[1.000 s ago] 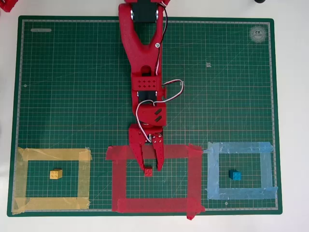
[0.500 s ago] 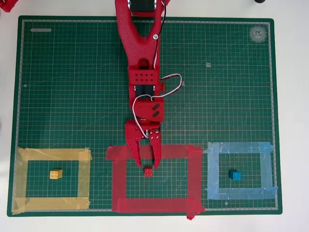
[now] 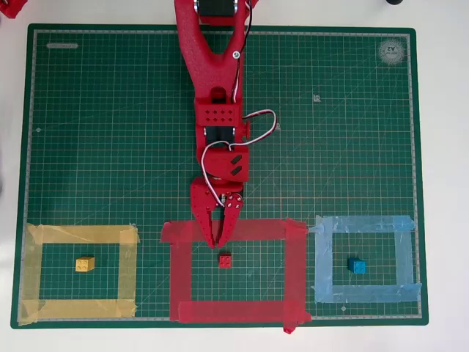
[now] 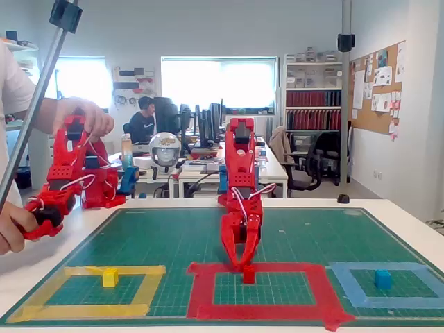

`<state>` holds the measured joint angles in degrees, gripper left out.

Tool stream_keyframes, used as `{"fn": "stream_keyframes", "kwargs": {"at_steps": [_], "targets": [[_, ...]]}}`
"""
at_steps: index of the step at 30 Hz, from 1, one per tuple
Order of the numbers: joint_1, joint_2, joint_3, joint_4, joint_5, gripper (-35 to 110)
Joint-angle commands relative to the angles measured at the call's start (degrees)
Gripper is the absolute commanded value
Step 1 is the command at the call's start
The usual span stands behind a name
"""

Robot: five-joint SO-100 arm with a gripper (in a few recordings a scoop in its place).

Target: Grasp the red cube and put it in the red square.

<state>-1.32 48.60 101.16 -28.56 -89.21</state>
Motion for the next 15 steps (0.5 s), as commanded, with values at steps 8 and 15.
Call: {"fn": "stream_keyframes", "kwargs": {"at_steps": [8, 15], "targets": [[-1.93, 1.93, -2.64, -1.49, -2.81, -1], [-2.46, -0.97, -5.80, -1.58, -3.08, -1]]}}
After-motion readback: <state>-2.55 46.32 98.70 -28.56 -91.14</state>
